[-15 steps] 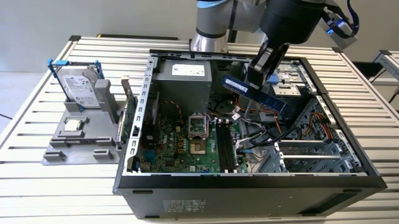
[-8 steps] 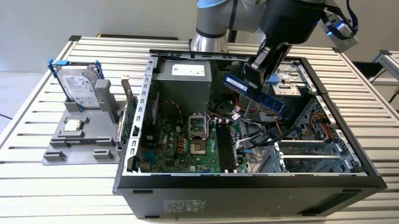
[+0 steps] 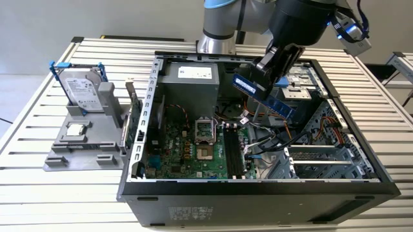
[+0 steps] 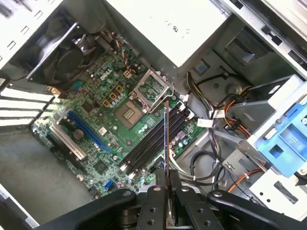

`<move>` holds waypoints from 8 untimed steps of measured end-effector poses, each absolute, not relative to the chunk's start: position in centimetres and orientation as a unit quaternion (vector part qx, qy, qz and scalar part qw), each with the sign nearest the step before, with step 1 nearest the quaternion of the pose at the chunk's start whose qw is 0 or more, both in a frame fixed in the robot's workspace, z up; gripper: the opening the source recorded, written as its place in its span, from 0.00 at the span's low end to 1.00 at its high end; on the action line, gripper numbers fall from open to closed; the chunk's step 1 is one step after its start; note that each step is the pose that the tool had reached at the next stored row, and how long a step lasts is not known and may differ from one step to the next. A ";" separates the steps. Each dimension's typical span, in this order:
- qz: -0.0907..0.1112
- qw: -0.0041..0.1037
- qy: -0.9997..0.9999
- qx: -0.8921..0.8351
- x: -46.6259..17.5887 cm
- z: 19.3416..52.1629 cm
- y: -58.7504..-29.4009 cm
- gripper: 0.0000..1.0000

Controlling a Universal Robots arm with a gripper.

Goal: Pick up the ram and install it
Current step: 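Pick up the ram and move it above insertion slot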

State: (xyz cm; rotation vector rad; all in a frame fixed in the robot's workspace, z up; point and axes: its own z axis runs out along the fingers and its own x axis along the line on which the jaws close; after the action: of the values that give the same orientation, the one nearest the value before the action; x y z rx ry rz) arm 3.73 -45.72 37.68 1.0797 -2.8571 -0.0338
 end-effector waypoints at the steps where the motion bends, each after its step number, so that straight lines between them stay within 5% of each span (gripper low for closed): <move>1: -0.011 0.043 -0.937 0.348 3.7 37.7 -45.7 0.00; 8: -0.013 0.043 -0.950 0.308 3.7 37.7 -45.7 0.00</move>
State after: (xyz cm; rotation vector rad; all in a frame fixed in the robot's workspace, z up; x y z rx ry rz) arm 3.73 -45.72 37.67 0.9408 -2.9070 -0.0402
